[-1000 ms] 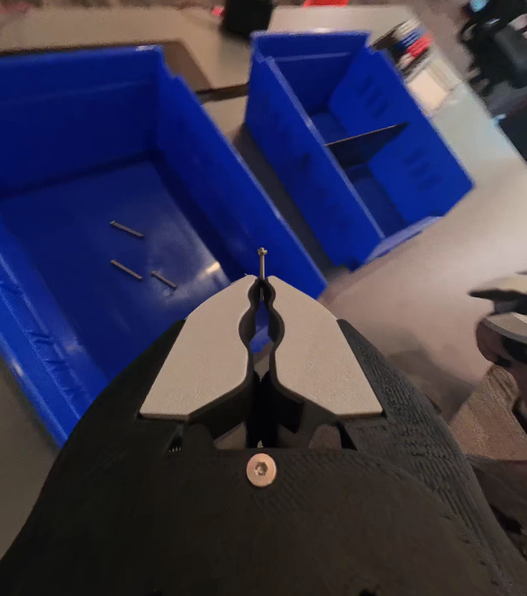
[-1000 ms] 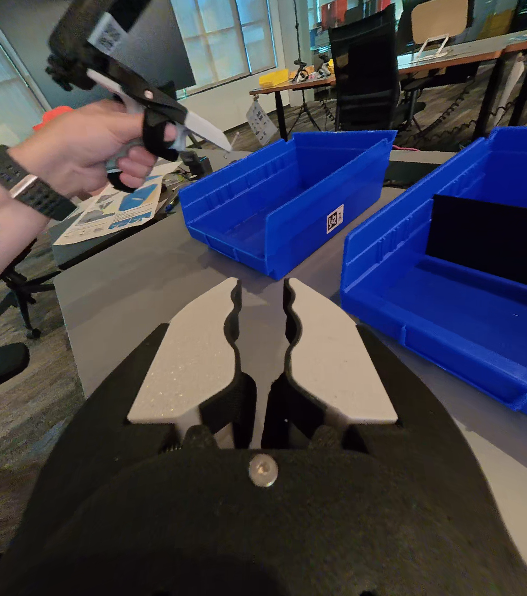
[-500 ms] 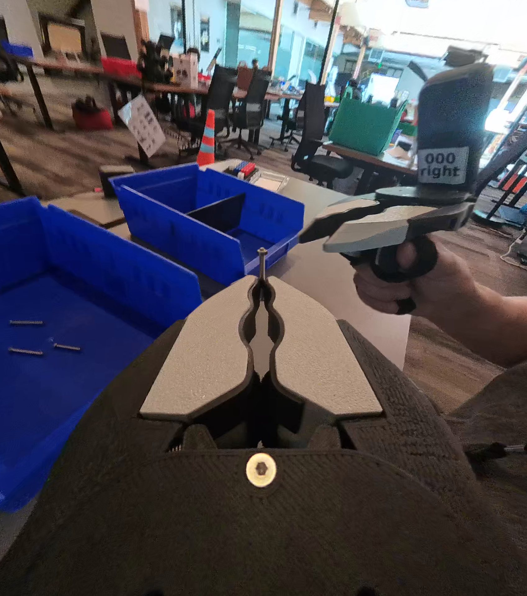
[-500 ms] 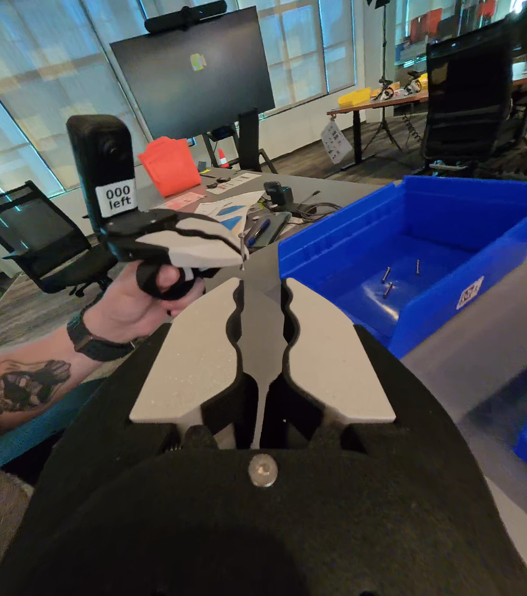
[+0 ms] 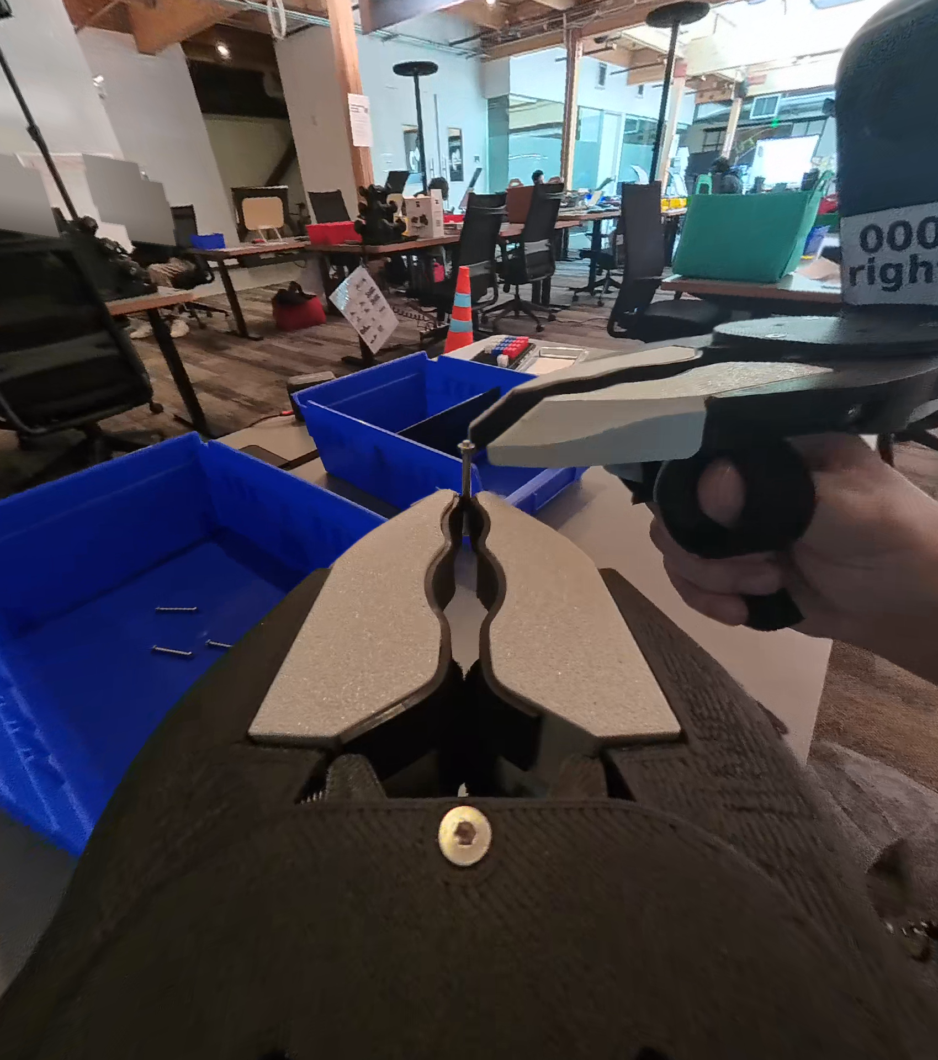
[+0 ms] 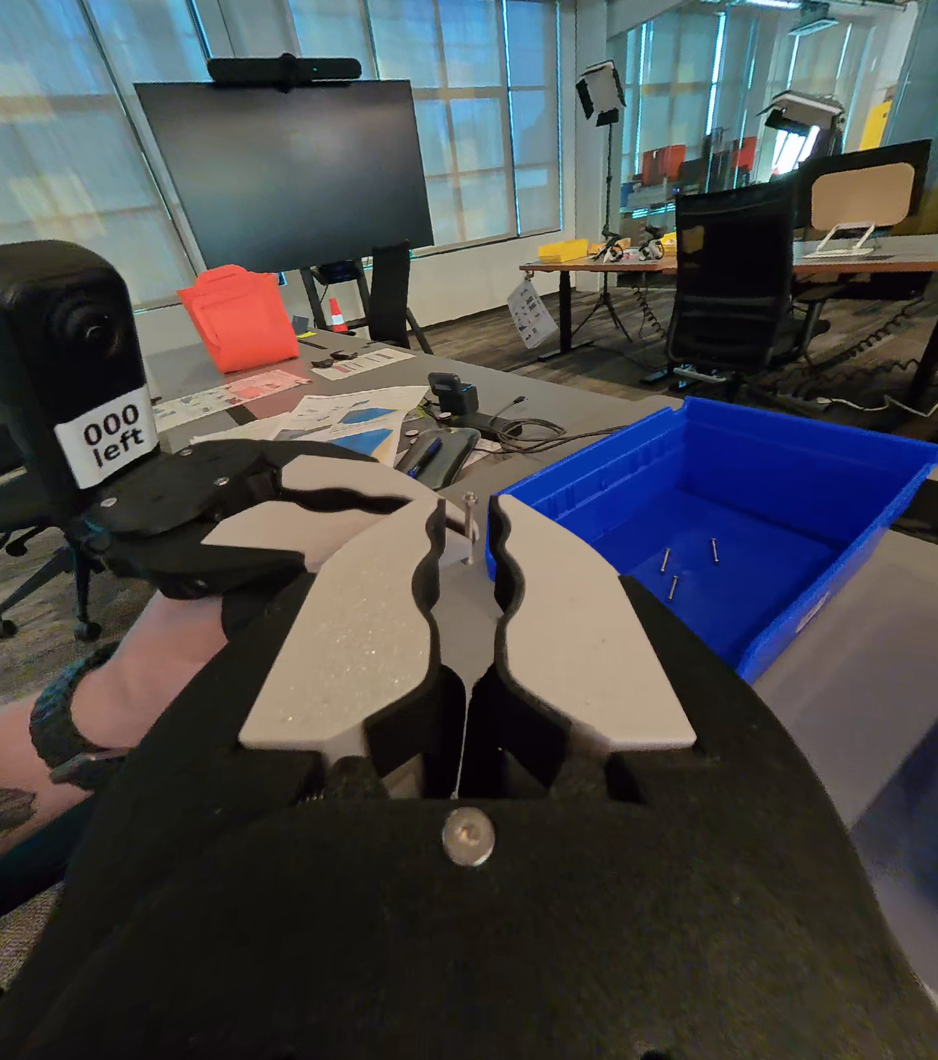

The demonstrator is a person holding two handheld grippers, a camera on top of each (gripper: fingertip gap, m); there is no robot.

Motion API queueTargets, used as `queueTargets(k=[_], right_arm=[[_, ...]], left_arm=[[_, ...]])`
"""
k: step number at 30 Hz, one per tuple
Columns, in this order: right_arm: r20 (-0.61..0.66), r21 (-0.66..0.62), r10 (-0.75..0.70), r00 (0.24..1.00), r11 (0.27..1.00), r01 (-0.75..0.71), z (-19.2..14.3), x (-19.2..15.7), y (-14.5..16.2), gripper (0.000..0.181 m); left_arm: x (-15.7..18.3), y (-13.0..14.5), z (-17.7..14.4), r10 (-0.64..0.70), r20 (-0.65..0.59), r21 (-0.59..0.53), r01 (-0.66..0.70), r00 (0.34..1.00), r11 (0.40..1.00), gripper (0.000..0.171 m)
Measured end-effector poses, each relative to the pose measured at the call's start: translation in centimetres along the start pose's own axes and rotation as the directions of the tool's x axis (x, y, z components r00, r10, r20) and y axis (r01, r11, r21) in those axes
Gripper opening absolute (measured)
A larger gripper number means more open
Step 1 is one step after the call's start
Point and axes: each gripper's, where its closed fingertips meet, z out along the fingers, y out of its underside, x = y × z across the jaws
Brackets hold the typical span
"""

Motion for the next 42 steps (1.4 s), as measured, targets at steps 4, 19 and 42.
queueTargets(k=[4,19,42], right_arm=[[-0.019,-0.01,0.002,1.0,1.0,-0.002,0.8,0.0,0.1,0.012],[-0.017,0.004,-0.005,1.0,1.0,0.005,1.3,-0.9,-0.1,0.008],[0.455,-0.101,0.108,0.884,0.992,-0.069,0.0,-2.5,0.3,0.004]], left_arm=[[0.2,-0.1,-0.1,-0.009,0.013,0.014,0.009,1.0,1.0,0.002],[0.2,-0.6,-0.8,0.002,0.034,0.043,-0.004,0.999,0.999,0.002],[2.8,-0.5,-1.4,-0.237,-0.534,-0.035,0.259,0.812,0.965,0.002]])
